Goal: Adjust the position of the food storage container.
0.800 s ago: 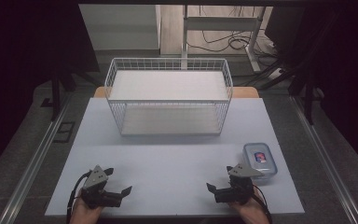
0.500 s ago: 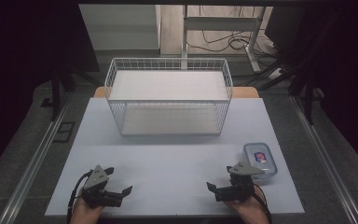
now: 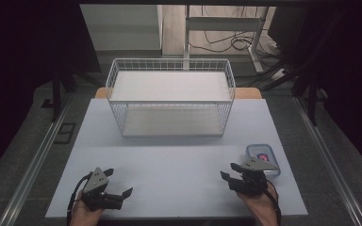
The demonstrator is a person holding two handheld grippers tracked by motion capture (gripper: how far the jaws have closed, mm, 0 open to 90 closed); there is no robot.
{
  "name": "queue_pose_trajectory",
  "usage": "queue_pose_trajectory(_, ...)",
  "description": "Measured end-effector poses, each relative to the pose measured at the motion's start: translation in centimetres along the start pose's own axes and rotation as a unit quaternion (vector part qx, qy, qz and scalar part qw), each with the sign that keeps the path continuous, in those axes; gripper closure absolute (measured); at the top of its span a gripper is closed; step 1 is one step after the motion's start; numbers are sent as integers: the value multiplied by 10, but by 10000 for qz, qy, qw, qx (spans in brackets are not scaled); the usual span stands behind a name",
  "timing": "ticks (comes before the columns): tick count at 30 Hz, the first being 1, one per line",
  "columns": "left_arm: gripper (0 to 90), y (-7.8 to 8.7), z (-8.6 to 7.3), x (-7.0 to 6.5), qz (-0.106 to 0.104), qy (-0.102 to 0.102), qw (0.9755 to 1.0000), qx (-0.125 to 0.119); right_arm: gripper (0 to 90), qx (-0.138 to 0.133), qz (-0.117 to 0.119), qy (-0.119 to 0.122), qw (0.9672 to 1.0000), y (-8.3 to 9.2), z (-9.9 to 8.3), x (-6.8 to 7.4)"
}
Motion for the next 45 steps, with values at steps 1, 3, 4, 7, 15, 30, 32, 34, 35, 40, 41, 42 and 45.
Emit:
queue_pose_trajectory(1,7,0,0,0,3,0,10000,1,597,20,-67,9,10000,2,1,-5)
queue_pose_trajectory(3,7,0,0,0,2,4,10000,-1,703,22,-91,-39,9999,6,2,-15)
queue_pose_trajectory(4,7,0,0,0,-3,16,10000,-2,748,29,-176,-82,9998,9,2,-21)
queue_pose_trajectory(7,8,-1,0,0,1,34,10000,-16,839,-14,-325,-289,9991,15,3,-40)
queue_pose_trajectory(15,8,-1,1,0,-10,44,10000,-16,894,-191,-772,-932,9925,32,5,-90)
queue_pose_trajectory(30,8,-3,0,1,-28,154,9999,-13,893,-153,-1707,-1643,9714,59,-12,-177)
queue_pose_trajectory(32,8,-3,0,1,-31,151,9999,-14,893,-47,-1675,-1666,9717,52,-18,-180)
queue_pose_trajectory(34,8,-3,0,2,-41,168,9999,-10,893,55,-1600,-1663,9730,45,-22,-180)
queue_pose_trajectory(35,8,-3,0,2,-48,175,9998,-11,893,104,-1569,-1667,9734,42,-23,-179)
queue_pose_trajectory(40,8,-2,0,2,-65,177,9998,-23,894,181,-1601,-1677,9726,39,-24,-178)
queue_pose_trajectory(41,8,-2,0,1,-75,192,9998,-24,894,202,-1614,-1681,9723,39,-24,-176)
queue_pose_trajectory(42,8,-2,0,1,-79,197,9998,-23,895,203,-1632,-1657,9724,38,-24,-175)
queue_pose_trajectory(45,8,-2,0,1,-88,199,9998,-7,894,213,-1518,-1626,9747,34,-22,-168)
Point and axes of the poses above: each handheld gripper's, and its own axes: y roughly backward along the jaws, z roughly out of its top, x roughly to its left, the point moved 8 cm from there along -y, roughly forward along the jaws, and after that the axes turned 4 degrees about z, right-handed, at the moved point
